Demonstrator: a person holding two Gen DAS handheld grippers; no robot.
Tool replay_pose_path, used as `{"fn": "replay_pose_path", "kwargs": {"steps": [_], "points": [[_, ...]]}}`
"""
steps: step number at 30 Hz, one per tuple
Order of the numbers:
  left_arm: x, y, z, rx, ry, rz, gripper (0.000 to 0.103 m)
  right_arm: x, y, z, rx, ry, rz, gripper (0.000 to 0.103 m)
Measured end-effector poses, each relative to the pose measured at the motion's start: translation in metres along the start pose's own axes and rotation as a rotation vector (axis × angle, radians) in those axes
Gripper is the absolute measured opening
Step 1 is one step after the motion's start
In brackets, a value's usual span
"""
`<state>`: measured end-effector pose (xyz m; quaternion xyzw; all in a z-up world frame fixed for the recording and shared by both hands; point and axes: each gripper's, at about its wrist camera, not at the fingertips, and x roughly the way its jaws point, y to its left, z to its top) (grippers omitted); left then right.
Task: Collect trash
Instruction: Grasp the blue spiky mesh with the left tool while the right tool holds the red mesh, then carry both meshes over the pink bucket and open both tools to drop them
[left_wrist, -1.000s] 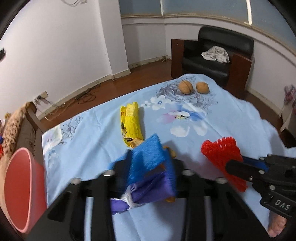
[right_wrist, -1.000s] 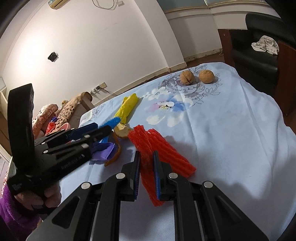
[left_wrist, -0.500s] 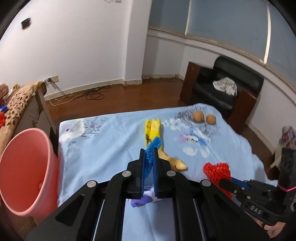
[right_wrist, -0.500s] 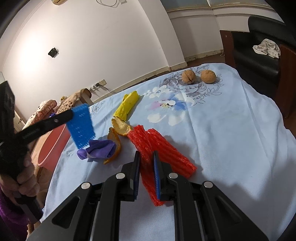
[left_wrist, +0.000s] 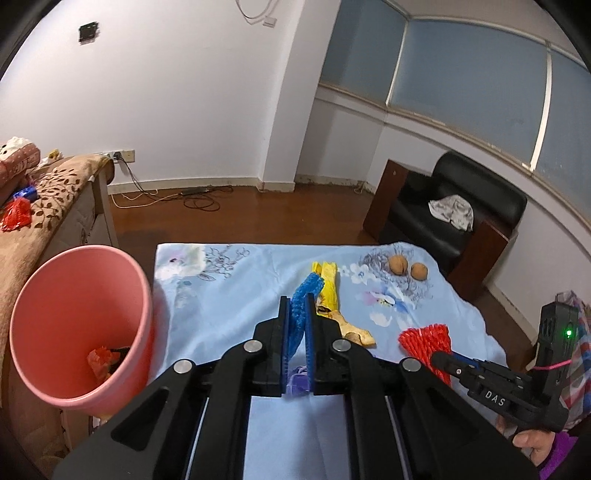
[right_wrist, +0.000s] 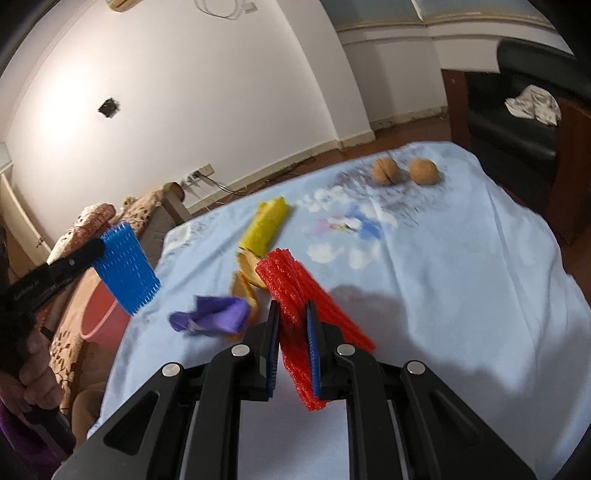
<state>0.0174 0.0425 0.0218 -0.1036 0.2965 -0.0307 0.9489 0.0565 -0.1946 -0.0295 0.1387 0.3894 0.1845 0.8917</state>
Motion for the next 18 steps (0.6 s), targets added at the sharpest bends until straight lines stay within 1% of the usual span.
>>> {"fn": "replay_pose_path", "kwargs": {"steps": [3,8,14,18], "points": [[-0.008,0.006,0.001,-0.020,-0.017,0.004,0.007,-0.001,0.019,0.008,-0.038,-0.010,0.037,0.013],[-0.026,0.020,0.004,-0.037,-0.065,0.047,0.007,0.008,0.060,0.020,-0.107,0.006,0.110,0.013],[-0.048,0.050,0.010,-0.092,-0.118,0.101,0.007,0.025,0.113,0.032,-0.168,0.040,0.215,0.013],[-0.059,0.070,0.010,-0.122,-0.136,0.146,0.007,0.039,0.148,0.037,-0.202,0.060,0.274,0.013]]}}
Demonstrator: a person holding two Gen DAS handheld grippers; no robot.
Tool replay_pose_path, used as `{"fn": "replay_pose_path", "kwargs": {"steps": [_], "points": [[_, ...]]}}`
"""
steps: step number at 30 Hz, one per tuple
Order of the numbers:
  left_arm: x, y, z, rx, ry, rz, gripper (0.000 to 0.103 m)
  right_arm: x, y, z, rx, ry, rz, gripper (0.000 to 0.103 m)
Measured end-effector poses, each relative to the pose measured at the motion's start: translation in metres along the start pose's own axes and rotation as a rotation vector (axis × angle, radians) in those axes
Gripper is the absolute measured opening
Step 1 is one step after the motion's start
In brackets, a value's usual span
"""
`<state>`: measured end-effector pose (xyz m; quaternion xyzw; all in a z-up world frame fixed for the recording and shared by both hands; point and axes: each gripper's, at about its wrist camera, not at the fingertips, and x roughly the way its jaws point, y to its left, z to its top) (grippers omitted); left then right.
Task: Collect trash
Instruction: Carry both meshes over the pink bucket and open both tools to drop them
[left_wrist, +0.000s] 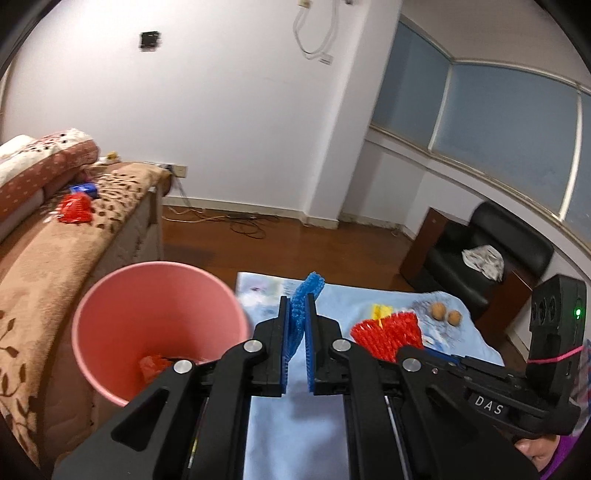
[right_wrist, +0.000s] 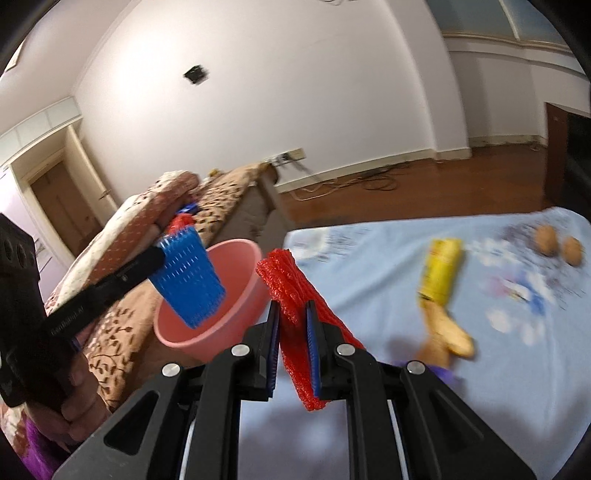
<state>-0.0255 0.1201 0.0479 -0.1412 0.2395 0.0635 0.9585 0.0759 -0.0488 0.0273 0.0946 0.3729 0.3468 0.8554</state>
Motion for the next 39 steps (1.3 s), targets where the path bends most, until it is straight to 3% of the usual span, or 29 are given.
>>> {"fn": "replay_pose_path", "kwargs": {"steps": [9,18,27,39], "points": [[-0.009,0.037,0.004,-0.019,-0.043,0.107,0.007,0.053,0.054,0.020,-0.039,0.058,0.107,0.013],[-0.006,0.079,0.002,-0.073,-0.058,0.189,0.007,0.102,0.093,0.033,-0.075,0.127,0.146,0.013],[0.006,0.116,-0.007,-0.132,-0.024,0.238,0.007,0.148,0.117,0.035,-0.096,0.201,0.162,0.013],[0.018,0.137,-0.020,-0.169,0.014,0.261,0.007,0.192,0.125,0.030,-0.088,0.258,0.161,0.013]]}}
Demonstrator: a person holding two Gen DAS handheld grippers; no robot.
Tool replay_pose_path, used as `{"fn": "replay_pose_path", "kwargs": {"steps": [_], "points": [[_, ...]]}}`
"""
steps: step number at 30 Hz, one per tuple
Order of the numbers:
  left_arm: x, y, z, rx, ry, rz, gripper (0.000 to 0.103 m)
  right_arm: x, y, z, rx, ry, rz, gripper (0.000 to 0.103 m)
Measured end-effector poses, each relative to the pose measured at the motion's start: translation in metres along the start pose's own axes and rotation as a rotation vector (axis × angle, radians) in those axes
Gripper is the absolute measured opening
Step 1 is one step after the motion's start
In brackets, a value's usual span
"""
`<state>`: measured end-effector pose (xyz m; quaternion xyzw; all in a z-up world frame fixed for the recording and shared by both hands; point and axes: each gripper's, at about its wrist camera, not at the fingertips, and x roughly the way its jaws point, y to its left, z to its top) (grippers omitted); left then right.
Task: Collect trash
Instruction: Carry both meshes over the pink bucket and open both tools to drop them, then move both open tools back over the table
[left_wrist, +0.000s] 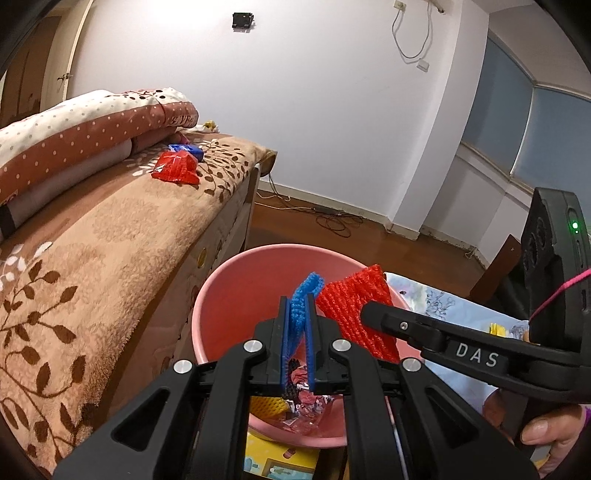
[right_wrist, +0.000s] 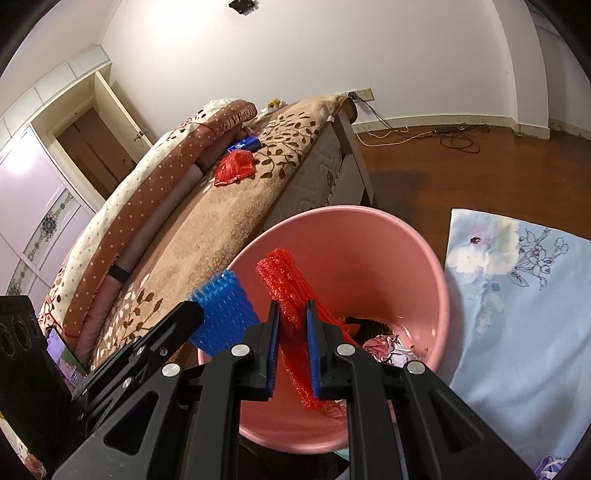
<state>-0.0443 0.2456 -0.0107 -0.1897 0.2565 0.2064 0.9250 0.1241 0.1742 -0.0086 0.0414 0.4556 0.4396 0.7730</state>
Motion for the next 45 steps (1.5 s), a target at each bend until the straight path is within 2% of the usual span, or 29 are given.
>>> {"fn": "replay_pose_path", "kwargs": {"steps": [10,14,16,18,20,24,27,39,45], "points": [[0.007,0.000,-0.005,0.005,0.012,0.009,0.007,0.013,-0.004,-0.002,0.013,0.016,-0.012,0.015],[0.008,-0.001,-0.006,0.012,0.012,0.008,0.008,0.014,-0.005,-0.002,0.018,0.013,-0.017,0.022],[0.008,-0.001,-0.006,0.011,0.015,0.008,0.011,0.013,-0.006,-0.002,0.018,0.012,-0.019,0.022],[0.007,-0.002,-0.007,0.015,0.013,0.016,0.029,0.012,-0.008,-0.003,0.019,0.010,-0.023,0.023],[0.005,-0.003,-0.007,0.014,0.006,0.017,0.036,0.010,-0.009,-0.003,0.020,0.009,-0.025,0.025],[0.002,-0.003,-0.007,0.006,0.002,0.016,0.041,0.009,-0.009,-0.003,0.017,0.008,-0.026,0.026],[0.000,-0.001,-0.006,-0.005,-0.001,0.017,0.044,0.008,-0.009,-0.003,0.016,0.006,-0.021,0.032],[-0.009,0.001,-0.001,-0.027,-0.006,0.021,0.045,-0.005,-0.003,-0.006,-0.008,-0.003,-0.019,0.038],[-0.021,-0.007,0.001,-0.014,-0.028,0.019,0.045,-0.025,-0.002,-0.005,-0.014,-0.038,-0.005,0.039]]}}
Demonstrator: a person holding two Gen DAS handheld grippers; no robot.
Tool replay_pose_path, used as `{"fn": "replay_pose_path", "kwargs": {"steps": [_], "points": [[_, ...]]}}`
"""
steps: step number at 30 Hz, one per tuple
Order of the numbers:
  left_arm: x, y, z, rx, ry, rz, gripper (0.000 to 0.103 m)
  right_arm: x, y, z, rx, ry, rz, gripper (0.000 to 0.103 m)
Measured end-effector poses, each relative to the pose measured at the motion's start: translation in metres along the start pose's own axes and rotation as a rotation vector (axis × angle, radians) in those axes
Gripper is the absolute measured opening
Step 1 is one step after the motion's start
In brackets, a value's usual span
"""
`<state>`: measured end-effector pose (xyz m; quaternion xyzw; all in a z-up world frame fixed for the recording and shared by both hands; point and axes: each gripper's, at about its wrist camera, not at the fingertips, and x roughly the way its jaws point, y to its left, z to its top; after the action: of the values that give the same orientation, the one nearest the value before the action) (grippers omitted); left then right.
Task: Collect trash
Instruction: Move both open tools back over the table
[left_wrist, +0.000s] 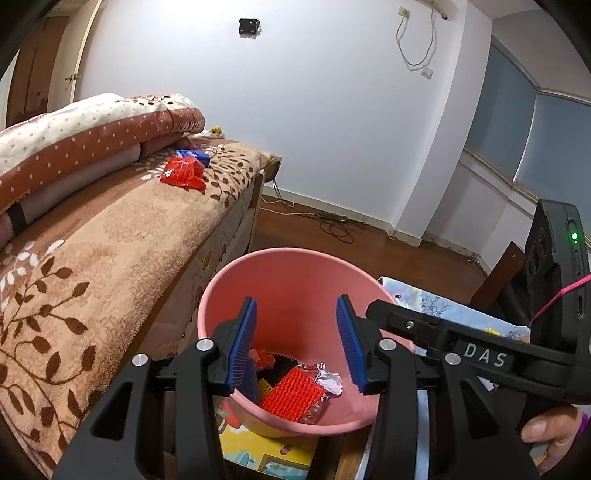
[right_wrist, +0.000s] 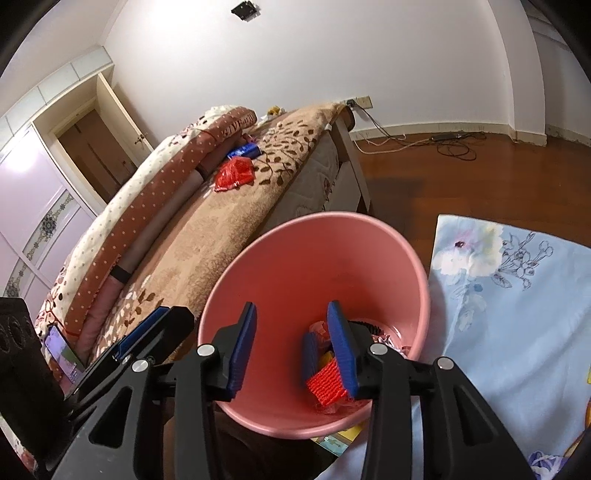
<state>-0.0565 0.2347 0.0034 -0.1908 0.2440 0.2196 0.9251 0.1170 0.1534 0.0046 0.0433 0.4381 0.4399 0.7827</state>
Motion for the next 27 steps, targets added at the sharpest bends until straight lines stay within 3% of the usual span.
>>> {"fn": "replay_pose_path", "kwargs": {"steps": [19,27], "points": [[-0.036,-0.046,-0.003,0.095,-0.033,-0.017,0.045,-0.086,-0.029,-0.031,0.062,-0.072,0.019,0.040],[-0.041,-0.072,-0.010,0.126,-0.007,-0.062,0.045,-0.122,-0.034,-0.056,-0.012,-0.102,-0.037,0.040]]}}
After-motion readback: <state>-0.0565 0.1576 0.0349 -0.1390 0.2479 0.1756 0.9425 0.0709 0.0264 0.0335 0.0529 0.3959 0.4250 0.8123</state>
